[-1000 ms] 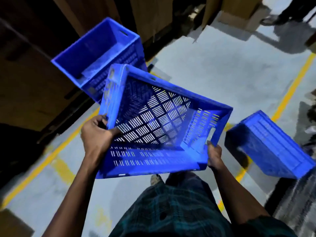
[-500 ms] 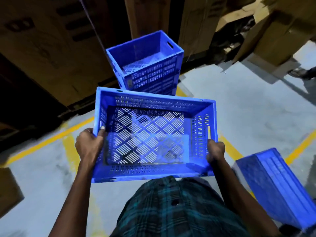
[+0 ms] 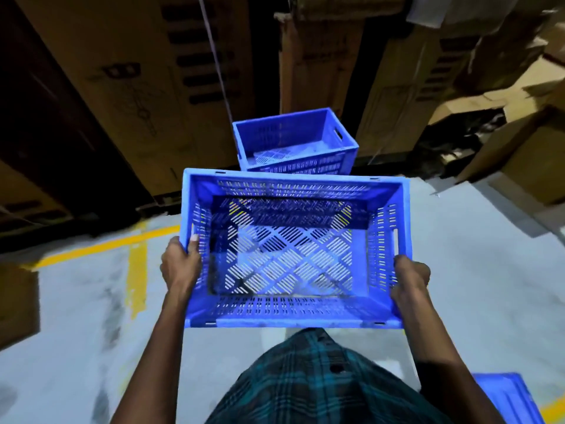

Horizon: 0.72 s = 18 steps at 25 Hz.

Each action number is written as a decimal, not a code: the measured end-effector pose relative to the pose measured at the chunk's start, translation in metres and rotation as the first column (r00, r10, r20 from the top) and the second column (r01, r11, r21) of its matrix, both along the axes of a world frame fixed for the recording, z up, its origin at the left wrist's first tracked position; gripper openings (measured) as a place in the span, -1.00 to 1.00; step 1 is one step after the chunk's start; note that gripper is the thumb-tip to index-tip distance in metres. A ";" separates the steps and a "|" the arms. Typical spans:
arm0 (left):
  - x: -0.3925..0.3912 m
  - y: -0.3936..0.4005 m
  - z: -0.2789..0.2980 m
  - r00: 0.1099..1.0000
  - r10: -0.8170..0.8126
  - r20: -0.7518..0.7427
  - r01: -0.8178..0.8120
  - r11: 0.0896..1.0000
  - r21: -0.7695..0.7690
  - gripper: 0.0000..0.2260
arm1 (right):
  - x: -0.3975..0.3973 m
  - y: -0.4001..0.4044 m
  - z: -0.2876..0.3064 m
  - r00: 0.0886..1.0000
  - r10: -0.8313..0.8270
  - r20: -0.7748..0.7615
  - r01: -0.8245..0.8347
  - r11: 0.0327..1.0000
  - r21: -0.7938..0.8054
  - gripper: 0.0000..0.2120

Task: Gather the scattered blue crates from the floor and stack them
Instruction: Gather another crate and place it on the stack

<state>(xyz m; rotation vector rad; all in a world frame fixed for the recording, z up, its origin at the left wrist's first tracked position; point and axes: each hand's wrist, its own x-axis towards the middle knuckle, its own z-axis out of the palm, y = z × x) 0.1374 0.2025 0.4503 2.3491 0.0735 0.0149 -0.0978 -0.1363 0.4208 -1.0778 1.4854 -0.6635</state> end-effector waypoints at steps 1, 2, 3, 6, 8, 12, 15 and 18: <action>-0.003 -0.011 -0.003 1.000 0.015 0.013 -0.015 0.999 -0.036 -0.66 | 0.006 -0.020 0.003 1.000 0.018 -0.002 -0.018 1.000 0.004 -0.69; -0.006 -0.023 -0.004 0.999 0.036 0.020 -0.034 0.997 -0.068 -0.66 | 0.010 -0.038 0.009 0.999 0.045 -0.005 -0.045 0.999 -0.004 -0.71; -0.008 -0.033 -0.006 0.998 0.060 0.026 -0.057 0.995 -0.087 -0.65 | 0.016 -0.053 0.013 0.998 0.060 -0.008 -0.060 0.998 -0.019 -0.73; -0.017 -0.057 -0.010 0.988 0.142 0.063 -0.131 0.980 -0.150 -0.62 | 0.032 -0.094 0.024 0.993 0.116 -0.024 -0.118 0.991 -0.069 -0.75; -0.018 -0.071 -0.009 0.980 0.174 0.098 -0.153 0.970 -0.189 -0.57 | 0.045 -0.114 0.025 0.986 0.167 -0.018 -0.168 0.981 -0.100 -0.78; 0.009 -0.105 -0.004 0.962 0.250 0.106 -0.220 0.947 -0.234 -0.56 | 0.091 -0.159 0.020 0.974 0.224 -0.023 -0.226 0.966 -0.126 -0.80; 0.049 -0.133 -0.005 0.957 0.276 0.091 -0.248 0.938 -0.243 -0.61 | 0.138 -0.186 0.025 0.971 0.228 -0.067 -0.236 0.960 -0.150 -0.82; 0.099 -0.162 -0.010 0.951 0.305 0.048 -0.283 0.925 -0.252 -0.67 | 0.197 -0.207 0.042 0.970 0.227 -0.090 -0.241 0.951 -0.195 -0.83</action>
